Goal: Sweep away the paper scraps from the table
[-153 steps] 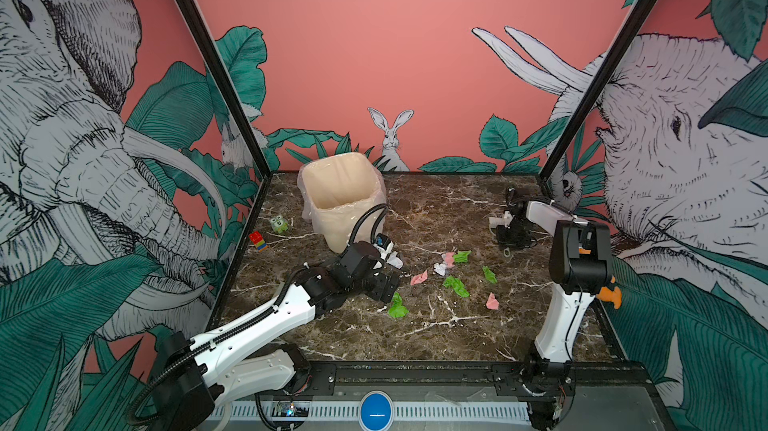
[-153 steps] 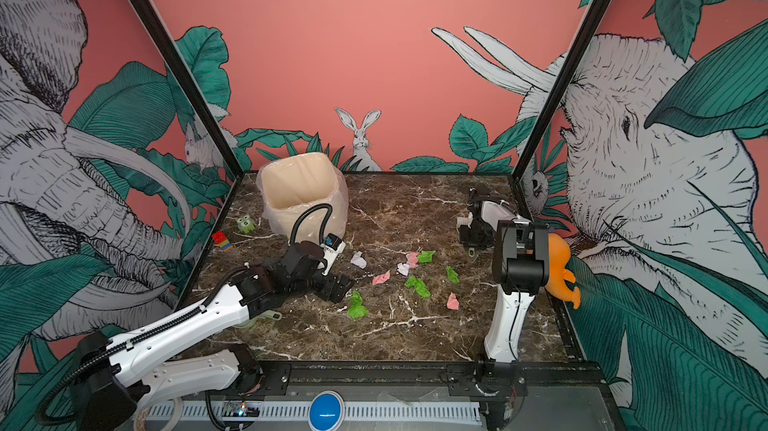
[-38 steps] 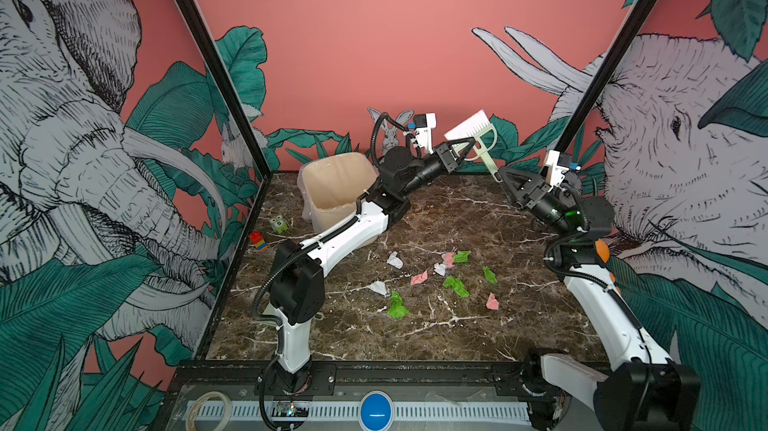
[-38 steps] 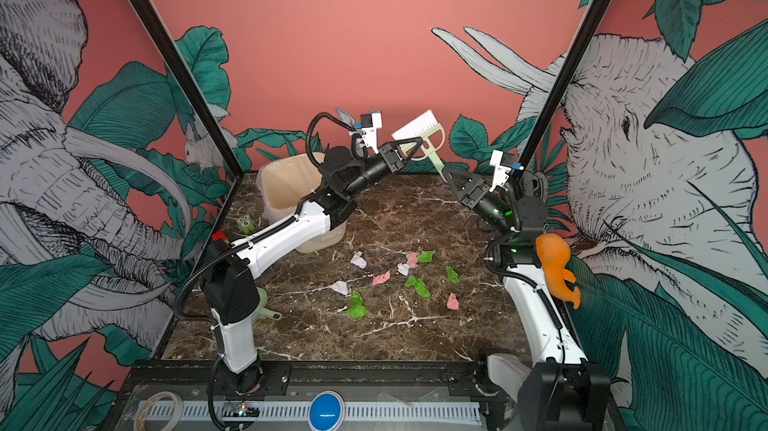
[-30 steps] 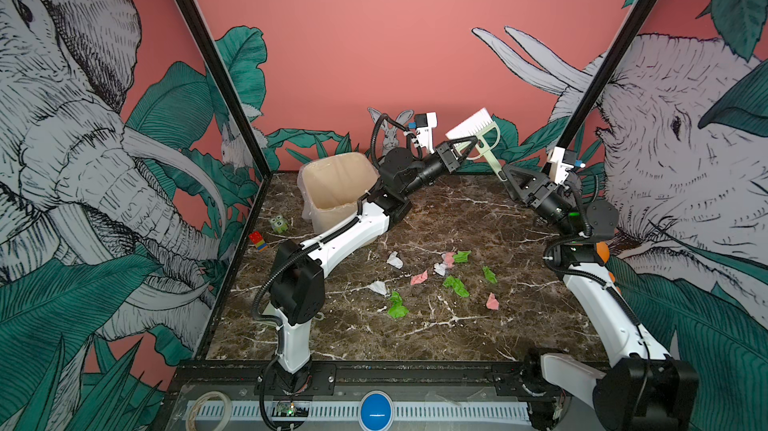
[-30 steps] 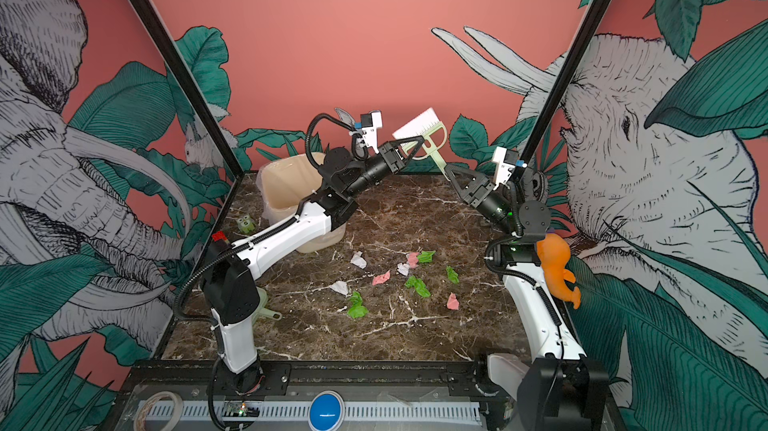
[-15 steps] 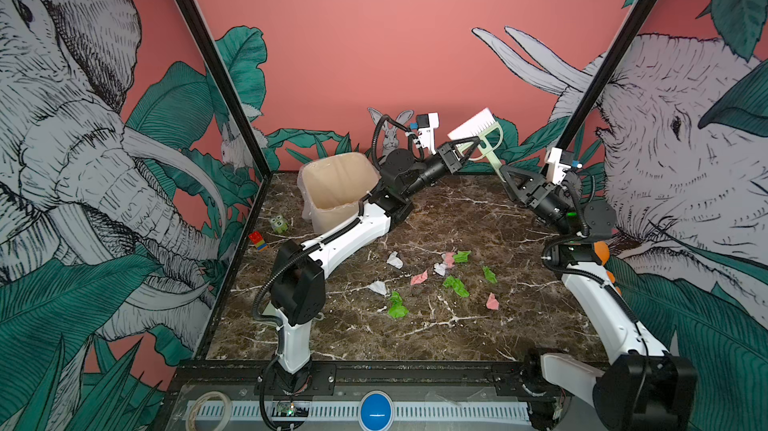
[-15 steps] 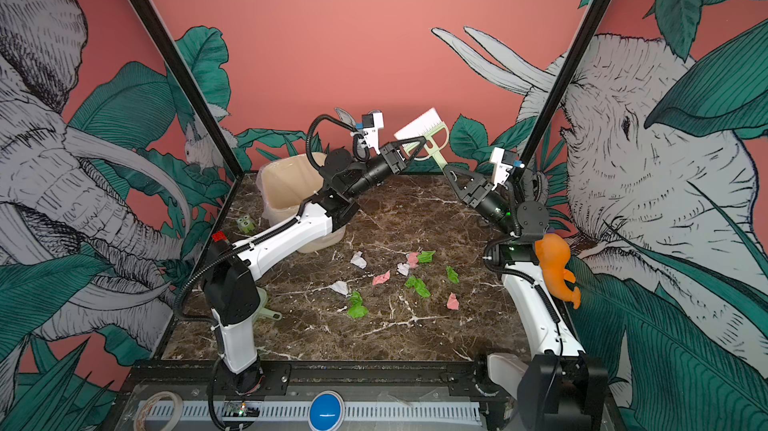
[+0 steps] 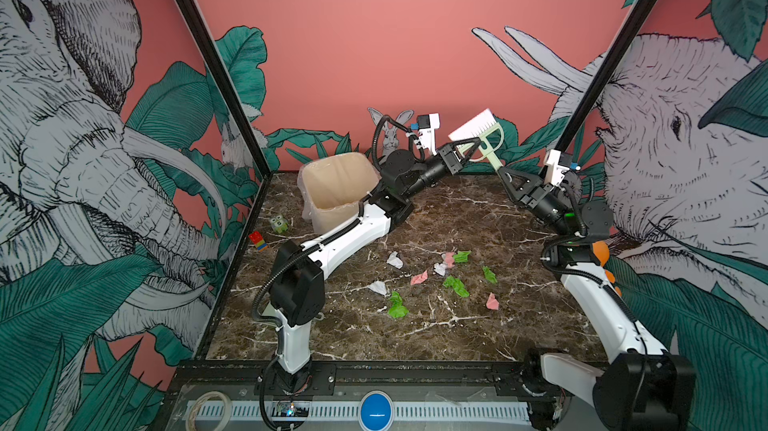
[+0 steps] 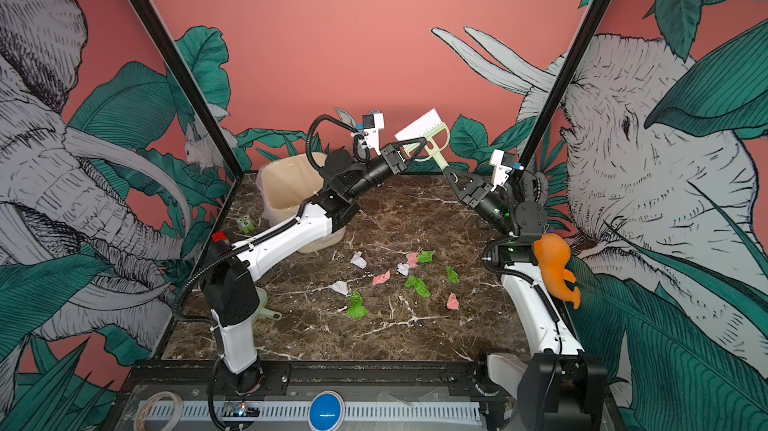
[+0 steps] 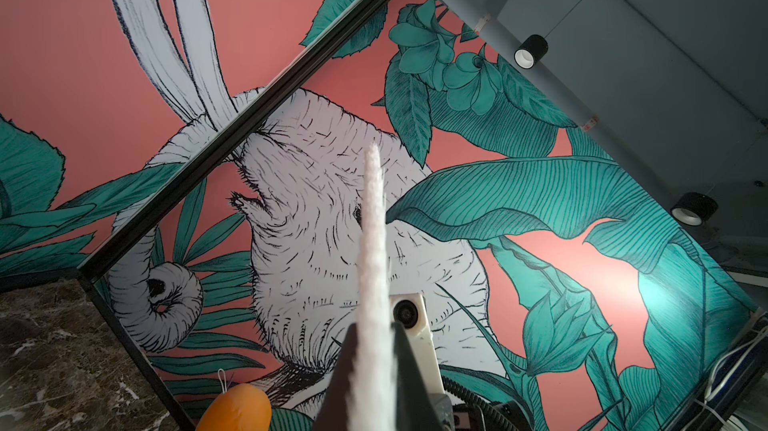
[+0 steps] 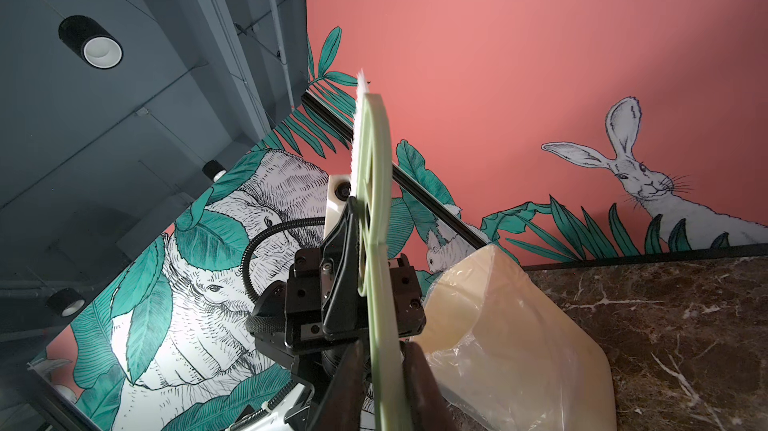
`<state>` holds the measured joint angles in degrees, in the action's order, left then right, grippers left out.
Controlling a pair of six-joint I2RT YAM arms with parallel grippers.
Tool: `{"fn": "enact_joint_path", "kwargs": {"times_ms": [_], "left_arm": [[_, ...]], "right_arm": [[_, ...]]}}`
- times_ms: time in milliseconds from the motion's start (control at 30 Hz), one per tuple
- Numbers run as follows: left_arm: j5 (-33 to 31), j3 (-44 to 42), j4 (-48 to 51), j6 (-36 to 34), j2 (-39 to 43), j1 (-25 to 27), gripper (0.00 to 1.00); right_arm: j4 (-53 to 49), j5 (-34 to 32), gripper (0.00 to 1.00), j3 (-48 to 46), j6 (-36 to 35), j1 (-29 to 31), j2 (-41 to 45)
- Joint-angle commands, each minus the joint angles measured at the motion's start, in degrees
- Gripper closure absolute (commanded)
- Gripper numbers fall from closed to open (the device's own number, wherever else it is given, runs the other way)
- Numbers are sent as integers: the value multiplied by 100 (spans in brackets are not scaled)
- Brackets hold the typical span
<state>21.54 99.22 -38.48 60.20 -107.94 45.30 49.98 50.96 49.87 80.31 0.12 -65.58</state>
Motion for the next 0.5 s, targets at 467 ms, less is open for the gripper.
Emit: {"fn": "enact_joint_path", "kwargs": {"times_ms": [467], "left_arm": [[-62, -122, 265, -254, 382, 23, 100]], "right_arm": [[-8, -75, 100, 80, -11, 32, 168]]}}
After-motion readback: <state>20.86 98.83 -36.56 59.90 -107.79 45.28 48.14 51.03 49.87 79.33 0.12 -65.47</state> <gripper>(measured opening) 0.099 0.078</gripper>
